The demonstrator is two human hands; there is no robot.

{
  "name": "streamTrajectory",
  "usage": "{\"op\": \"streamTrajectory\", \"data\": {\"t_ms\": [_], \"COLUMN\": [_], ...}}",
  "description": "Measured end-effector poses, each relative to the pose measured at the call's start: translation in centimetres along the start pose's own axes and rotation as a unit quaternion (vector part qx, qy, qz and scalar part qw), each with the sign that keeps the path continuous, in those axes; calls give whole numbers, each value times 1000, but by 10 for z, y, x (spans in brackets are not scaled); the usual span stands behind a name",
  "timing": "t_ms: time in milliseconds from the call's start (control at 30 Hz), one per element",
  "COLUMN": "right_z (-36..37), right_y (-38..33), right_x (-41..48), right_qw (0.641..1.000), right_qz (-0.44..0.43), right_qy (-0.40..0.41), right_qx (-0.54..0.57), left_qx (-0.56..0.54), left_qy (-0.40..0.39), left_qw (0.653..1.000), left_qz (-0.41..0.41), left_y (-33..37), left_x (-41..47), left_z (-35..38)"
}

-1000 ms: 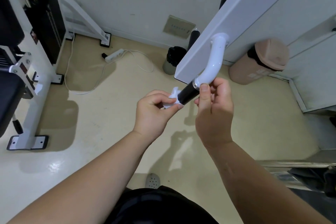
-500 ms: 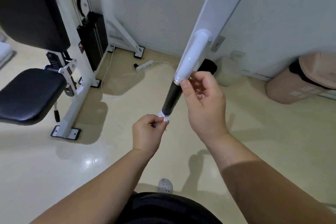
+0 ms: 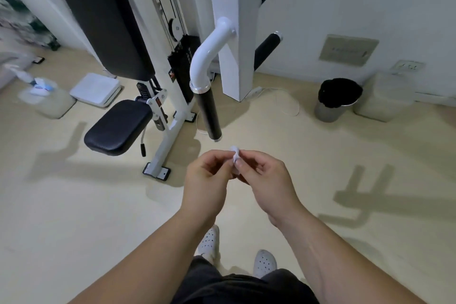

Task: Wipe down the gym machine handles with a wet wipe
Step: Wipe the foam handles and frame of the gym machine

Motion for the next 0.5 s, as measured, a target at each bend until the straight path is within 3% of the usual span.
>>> {"op": "streamTrajectory", "data": {"t_ms": [100, 333, 500], "right_z": [-1, -2, 29], "right_y": [-2, -3, -4], "right_x": [8, 54, 76], "right_qw": [1000, 994, 993], "right_qz": [-12, -39, -27], "right_qy": [13, 88, 113], "right_qx": [-3, -57, -27], "left_qx": [55, 74, 89], "left_qy": [-20, 161, 99], "left_qw": [998, 979, 984], "left_qz": [18, 96, 122], "left_y": [13, 70, 94], "left_x": [-1, 28, 48], "left_z": [1, -28, -20]}}
Point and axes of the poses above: each hand's wrist, its own x-axis towards the middle knuckle, its own z-axis out of the palm, y = z × x, the point moved 5 cm from there along x, towards the middle knuckle, and after that the axes turned 11 degrees about y, right-handed, at the moved point
